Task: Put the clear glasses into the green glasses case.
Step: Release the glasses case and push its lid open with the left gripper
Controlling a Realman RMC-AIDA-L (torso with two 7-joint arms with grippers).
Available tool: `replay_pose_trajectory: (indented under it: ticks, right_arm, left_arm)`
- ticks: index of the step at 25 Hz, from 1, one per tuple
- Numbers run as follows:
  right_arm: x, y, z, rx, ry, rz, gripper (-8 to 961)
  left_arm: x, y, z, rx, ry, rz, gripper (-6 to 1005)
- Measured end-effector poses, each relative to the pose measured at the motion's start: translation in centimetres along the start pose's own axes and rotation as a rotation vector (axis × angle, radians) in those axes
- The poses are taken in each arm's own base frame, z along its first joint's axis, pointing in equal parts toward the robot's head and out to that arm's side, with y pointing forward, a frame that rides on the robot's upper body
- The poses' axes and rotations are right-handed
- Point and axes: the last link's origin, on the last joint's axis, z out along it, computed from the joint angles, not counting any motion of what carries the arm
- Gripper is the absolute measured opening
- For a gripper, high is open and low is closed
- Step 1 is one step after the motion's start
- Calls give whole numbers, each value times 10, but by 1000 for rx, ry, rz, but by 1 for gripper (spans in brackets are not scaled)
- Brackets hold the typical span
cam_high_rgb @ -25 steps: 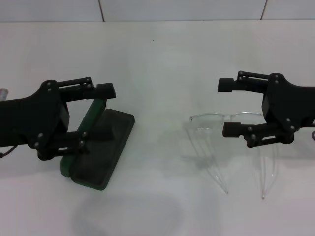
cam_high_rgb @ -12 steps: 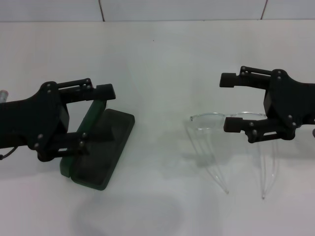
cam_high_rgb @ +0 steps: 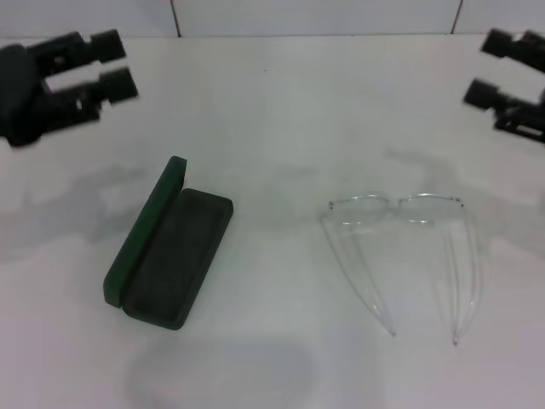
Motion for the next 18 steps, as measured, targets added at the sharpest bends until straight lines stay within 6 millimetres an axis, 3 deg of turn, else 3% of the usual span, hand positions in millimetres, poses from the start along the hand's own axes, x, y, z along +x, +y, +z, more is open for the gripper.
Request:
replay_pose_trajectory:
  ticks: [3, 8, 15, 18]
  right_arm:
    - [0, -7, -12, 78, 4, -11, 810]
    - [-2, -17, -30, 148, 48, -35, 627]
    - [-10, -26, -50, 207, 76, -73, 392]
    - [-10, -28, -55, 222, 88, -85, 393]
  left_arm:
    - [13, -10, 2, 123, -127, -62, 680]
    - [31, -14, 15, 316, -346, -140, 677]
    - [31, -8, 39, 431, -582, -260, 609]
    - [25, -5, 48, 485, -676, -309, 608]
